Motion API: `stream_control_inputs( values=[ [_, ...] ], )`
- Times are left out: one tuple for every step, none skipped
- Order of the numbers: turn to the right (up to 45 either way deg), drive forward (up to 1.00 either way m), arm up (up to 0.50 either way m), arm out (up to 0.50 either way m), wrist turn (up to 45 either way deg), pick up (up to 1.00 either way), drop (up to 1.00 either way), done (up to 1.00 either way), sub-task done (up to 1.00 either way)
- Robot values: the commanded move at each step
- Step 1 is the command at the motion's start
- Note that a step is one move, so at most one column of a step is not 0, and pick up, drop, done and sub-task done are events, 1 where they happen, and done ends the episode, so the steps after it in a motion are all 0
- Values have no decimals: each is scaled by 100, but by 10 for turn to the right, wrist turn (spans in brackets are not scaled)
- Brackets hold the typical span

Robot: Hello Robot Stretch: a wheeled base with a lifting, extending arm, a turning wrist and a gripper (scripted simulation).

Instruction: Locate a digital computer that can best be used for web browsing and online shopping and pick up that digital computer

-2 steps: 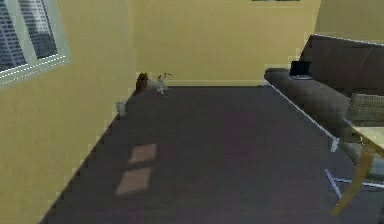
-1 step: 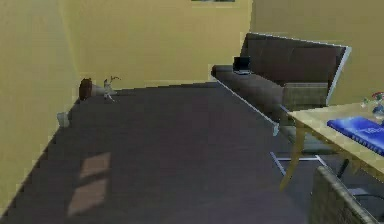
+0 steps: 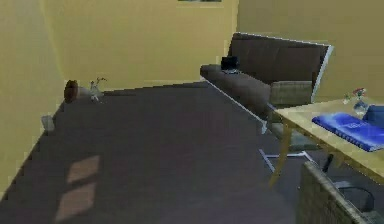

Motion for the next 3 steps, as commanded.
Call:
stream_control_inputs(
  values=[
    [0, 100, 0, 0, 0, 0, 0, 0, 0],
    [0, 55, 0, 0, 0, 0, 0, 0, 0],
    [30, 0, 0, 0, 0, 0, 0, 0, 0]
  ],
)
